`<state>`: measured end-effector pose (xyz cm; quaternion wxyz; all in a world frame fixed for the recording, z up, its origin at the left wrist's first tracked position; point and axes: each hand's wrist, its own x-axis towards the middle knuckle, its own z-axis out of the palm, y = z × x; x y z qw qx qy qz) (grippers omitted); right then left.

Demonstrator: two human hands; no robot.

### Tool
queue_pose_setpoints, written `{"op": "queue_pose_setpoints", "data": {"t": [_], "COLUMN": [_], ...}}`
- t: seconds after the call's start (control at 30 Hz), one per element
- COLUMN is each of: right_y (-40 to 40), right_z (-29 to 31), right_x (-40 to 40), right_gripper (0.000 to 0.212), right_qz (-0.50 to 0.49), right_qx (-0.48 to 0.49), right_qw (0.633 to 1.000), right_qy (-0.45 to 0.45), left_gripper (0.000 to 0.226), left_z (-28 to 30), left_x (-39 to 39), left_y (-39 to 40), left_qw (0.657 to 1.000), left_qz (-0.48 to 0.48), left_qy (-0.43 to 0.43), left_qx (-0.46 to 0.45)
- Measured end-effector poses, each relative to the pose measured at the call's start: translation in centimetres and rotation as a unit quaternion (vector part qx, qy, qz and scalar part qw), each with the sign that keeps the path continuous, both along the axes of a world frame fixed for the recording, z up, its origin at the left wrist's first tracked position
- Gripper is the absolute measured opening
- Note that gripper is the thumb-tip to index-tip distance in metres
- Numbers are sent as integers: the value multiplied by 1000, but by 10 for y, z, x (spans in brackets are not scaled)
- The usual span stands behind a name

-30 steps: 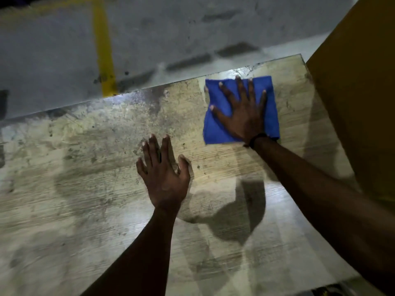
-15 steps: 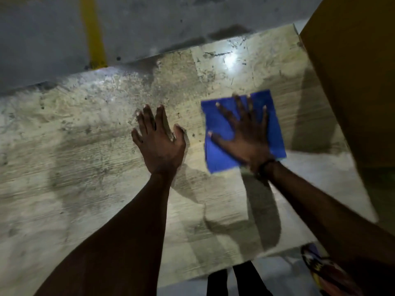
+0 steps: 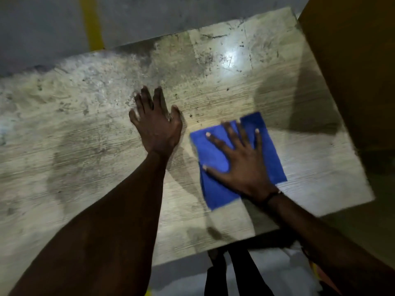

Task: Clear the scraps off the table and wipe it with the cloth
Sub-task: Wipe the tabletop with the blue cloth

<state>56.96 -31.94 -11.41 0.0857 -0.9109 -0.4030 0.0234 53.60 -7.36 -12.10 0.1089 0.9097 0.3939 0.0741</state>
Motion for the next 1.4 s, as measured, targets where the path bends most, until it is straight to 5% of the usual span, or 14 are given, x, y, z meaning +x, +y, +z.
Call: {"op": "queue_pose_setpoints", "data": {"t": [0.2,0.33,0.5,0.67,0.87,1.03,1.23,1.4], "right_y": [52,40,-52,-60,-21,-96,-224,-207], "right_z": [-4,-8,4,-5,-15,-5,-8,-6], "right_x": [107,50,-65,-7,36,-43,18,69], "right_gripper": [85,84,82,81,80,80,80,80], "right_qz": [-123,-102,26,-60,-116,4,-116,-186], "right_qx": [5,11,5,-18,10,4,-50,-19], "right_qw": [992,994,1000,998,993,1000,992,982], "right_qy": [32,-22,17,-14,-19,11,-26,-10], "left_gripper": [72,72,71,61,62,65,65,66], "left_z": [-1,0,1,1,-9,-8,-7,-8], "left_x": [-3,-1,-2,-14,-61,-83,-59,-32], "left_y": [0,2,1,-11,-75,-137,-234,-266], "left_qw": [1000,1000,1000,997,999,1000,997,999], "left_qz": [-6,-18,-29,-74,-46,-11,-72,-34], "left_qy": [-6,-6,10,-5,-7,5,-15,-17], "left_qx": [-4,0,-1,4,20,-16,-21,-21]}}
